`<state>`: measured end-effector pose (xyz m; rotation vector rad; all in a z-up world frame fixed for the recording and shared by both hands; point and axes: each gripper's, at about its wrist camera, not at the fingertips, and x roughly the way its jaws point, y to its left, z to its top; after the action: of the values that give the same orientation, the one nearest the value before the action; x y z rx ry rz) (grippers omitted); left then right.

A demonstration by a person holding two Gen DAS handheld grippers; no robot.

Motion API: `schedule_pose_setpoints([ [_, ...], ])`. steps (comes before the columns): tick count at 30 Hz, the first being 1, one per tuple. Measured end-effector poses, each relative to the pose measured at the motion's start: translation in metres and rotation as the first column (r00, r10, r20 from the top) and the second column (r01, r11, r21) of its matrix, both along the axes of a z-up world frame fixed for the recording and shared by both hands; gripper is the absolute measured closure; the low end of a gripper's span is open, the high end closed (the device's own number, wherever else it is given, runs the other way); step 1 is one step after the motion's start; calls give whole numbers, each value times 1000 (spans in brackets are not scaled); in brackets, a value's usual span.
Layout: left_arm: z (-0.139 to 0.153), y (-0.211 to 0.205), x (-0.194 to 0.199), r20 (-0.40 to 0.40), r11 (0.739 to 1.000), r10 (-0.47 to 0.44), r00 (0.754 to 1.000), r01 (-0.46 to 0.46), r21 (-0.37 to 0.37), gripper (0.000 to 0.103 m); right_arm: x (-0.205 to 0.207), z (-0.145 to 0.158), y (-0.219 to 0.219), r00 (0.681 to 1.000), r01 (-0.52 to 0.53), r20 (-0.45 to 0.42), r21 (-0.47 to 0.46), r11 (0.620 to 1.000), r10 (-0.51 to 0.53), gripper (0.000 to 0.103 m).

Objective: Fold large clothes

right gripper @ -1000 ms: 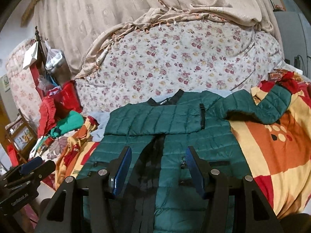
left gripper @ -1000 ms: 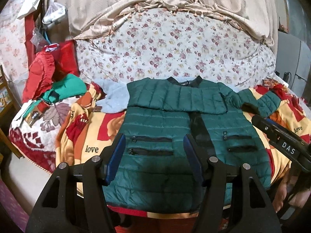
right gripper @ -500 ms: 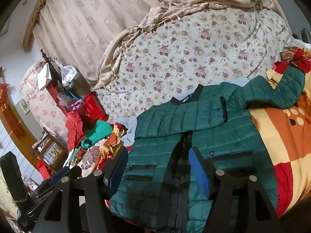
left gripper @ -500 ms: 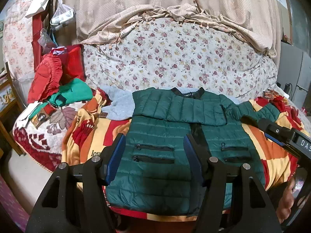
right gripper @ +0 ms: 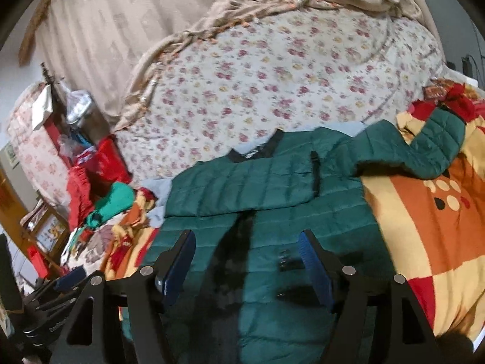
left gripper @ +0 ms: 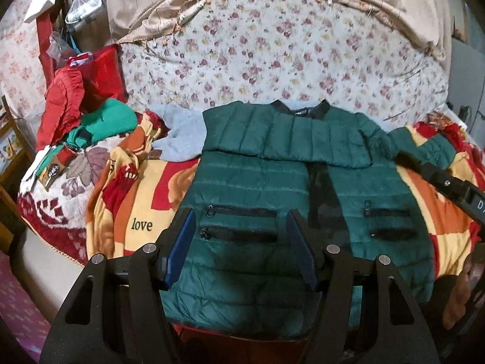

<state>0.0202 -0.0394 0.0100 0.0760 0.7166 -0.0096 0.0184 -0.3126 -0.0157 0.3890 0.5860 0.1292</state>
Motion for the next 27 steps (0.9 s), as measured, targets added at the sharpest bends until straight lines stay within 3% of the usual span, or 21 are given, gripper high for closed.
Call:
schedule_pose_setpoints([
  [9,-16,-29,27,-76,999,-7,997,11,41,41,6,-37,-82,979,184,-90,1,983,-184,35],
  [16,-25,-44,37,-124,999,-7,992,13,51,41,13,-68,-178,921,359,-164,1,933,-354,35],
  [21,-27,-49,41,-135,997,6,991,5,81,41,51,-83,-244,877,440,-183,-69,895,-445,35],
  [27,-36,-49,50,-182,994,61,981,-43,101,41,104,-114,-316,855,481,-262,83,873,-447,35],
])
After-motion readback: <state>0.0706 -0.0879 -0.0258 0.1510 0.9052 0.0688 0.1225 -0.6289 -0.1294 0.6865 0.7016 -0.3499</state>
